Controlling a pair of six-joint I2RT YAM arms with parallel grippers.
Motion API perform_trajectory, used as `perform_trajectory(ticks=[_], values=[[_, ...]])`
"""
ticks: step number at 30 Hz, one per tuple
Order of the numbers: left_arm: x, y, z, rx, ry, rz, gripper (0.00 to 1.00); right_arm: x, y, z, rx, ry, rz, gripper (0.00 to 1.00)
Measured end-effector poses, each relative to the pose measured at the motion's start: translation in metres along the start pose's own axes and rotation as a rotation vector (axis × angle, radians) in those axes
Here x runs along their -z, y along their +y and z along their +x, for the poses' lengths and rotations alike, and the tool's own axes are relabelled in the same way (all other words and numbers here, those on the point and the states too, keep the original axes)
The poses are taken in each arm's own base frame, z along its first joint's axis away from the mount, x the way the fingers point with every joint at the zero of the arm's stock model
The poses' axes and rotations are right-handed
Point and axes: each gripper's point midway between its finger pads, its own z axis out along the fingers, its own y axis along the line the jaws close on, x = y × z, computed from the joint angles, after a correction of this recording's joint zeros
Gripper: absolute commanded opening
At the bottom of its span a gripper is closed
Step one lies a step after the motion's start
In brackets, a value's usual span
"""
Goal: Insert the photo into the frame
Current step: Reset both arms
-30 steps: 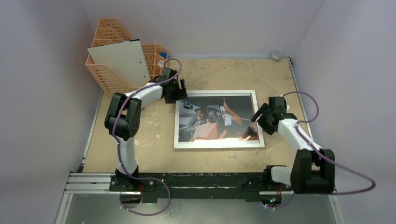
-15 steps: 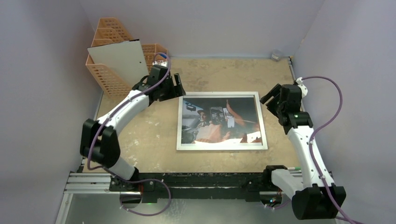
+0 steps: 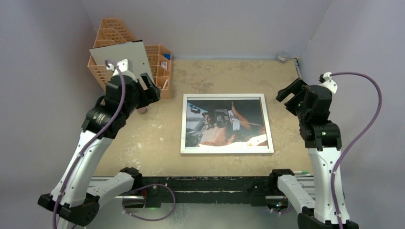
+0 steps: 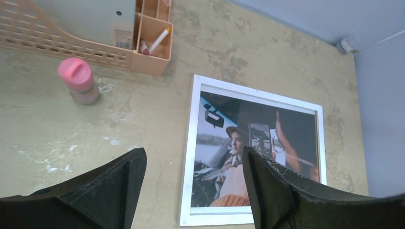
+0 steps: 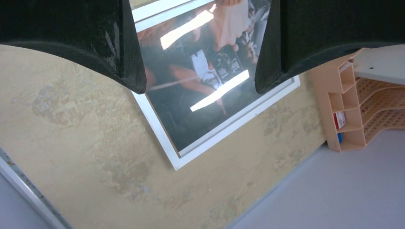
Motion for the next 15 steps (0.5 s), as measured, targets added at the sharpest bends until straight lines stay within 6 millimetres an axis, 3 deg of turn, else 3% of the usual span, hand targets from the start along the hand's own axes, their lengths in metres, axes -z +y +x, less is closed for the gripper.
perform_trajectory(ticks=[3,7,15], values=[[0.030,0.005,-0.016,0.005,-0.046,-0.013,0.77,0.017,-0.004,-0.012,0.001,-0.049,0.013,0.98],[0.065,0.013,-0.030,0.000,-0.094,-0.022,0.77,0.047,-0.016,-0.029,0.003,-0.127,0.054,0.99],[0.125,0.029,-0.037,-0.011,-0.149,-0.005,0.80,0.122,-0.030,-0.069,-0.017,-0.302,0.071,0.99]])
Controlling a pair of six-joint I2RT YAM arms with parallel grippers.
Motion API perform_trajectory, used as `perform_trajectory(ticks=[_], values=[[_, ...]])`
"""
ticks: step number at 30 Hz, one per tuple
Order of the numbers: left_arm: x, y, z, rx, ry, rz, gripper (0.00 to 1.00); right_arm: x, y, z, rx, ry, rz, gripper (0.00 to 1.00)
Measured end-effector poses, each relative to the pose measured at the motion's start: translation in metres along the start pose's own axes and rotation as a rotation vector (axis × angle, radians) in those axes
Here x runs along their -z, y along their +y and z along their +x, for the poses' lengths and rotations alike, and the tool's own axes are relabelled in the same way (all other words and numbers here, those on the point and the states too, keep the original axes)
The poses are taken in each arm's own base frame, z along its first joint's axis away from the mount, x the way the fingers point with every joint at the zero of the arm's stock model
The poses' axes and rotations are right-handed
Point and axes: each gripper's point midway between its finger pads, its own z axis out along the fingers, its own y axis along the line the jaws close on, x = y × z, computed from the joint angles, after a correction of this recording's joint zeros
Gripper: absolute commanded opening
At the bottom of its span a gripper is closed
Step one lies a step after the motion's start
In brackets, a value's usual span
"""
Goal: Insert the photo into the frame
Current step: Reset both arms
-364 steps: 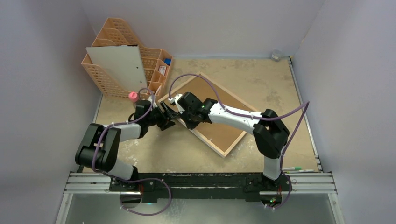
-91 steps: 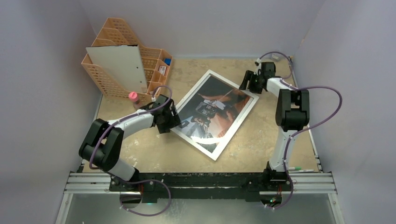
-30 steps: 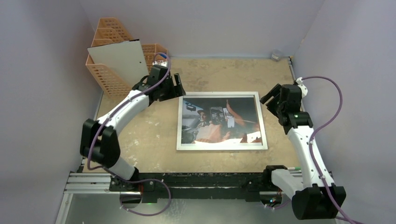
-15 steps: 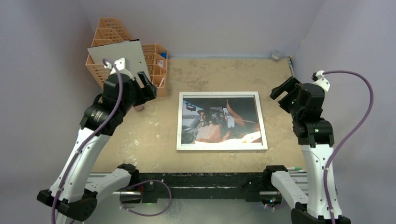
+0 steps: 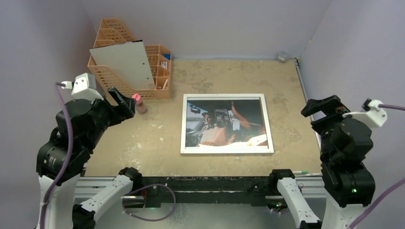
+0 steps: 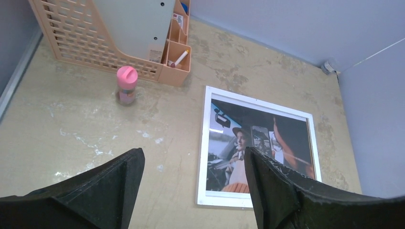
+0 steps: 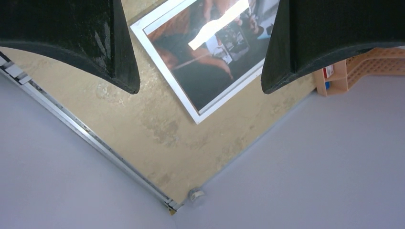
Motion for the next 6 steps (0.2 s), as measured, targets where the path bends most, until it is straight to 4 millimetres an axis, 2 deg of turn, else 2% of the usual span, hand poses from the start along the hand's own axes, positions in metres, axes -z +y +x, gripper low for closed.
perform_trajectory(ticks=[3,6], values=[[0.014,0.003,-0.010,-0.004,-0.026,-0.002,0.82,0.017,-0.006,-0.012,-0.007,-0.032,0.002,0.99],[0.021,0.007,-0.010,-0.013,-0.028,-0.010,0.83,0.028,-0.011,-0.013,-0.004,-0.029,0.004,0.99]])
